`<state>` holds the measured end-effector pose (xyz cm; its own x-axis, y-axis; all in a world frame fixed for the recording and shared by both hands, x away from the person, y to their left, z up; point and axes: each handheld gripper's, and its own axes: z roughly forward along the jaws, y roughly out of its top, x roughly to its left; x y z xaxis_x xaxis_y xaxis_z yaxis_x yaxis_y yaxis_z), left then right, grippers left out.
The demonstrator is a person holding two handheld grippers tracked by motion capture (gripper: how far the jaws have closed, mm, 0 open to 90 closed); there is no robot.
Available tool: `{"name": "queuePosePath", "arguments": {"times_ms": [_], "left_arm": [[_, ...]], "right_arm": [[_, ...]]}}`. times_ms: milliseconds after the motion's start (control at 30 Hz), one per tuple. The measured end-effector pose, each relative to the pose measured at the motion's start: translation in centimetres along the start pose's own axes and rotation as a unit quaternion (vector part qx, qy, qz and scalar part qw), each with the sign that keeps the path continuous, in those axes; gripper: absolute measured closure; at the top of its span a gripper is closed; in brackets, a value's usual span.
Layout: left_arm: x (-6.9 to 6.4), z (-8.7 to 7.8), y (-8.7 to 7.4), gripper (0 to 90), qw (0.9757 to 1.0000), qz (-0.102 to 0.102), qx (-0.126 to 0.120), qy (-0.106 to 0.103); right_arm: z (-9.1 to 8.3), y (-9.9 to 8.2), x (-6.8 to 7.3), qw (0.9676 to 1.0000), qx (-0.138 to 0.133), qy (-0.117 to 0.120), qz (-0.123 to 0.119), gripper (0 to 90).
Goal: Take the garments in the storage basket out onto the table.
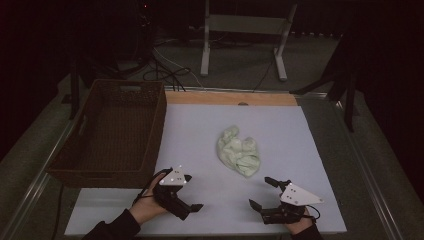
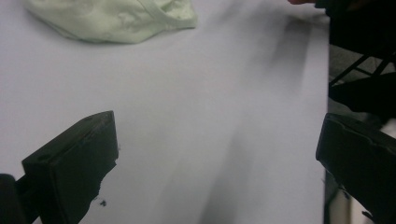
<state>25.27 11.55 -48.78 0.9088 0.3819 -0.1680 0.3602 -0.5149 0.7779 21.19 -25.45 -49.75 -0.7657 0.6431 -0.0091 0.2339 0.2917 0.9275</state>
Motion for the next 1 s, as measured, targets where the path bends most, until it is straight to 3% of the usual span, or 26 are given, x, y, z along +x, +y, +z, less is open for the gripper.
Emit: {"name": "queuePosePath", "arguments": {"times_ms": [233,567,767,1000], "left_arm": [[-0.7,-1.4,-2.0,0.0,0.9995,0.013,0.027,-0.004],[-1.2,-3.3,-4.0,0.0,0.9985,0.026,0.045,-0.020],[-1.0,-4.3,-4.5,0.0,0.9986,0.029,0.040,-0.018],[-0.9,-4.2,-4.7,0.0,0.9979,0.036,0.051,-0.019]], "right_arm": [[0.0,0.0,0.1,1.0000,0.002,-0.001,-0.002,10.9],[0.1,-0.1,0.1,1.0000,0.005,-0.001,-0.008,10.9],[0.2,-0.1,0.1,0.9999,0.008,-0.002,-0.008,10.9],[0.2,-0.1,0.1,0.9999,0.011,-0.002,-0.009,10.9]]}}
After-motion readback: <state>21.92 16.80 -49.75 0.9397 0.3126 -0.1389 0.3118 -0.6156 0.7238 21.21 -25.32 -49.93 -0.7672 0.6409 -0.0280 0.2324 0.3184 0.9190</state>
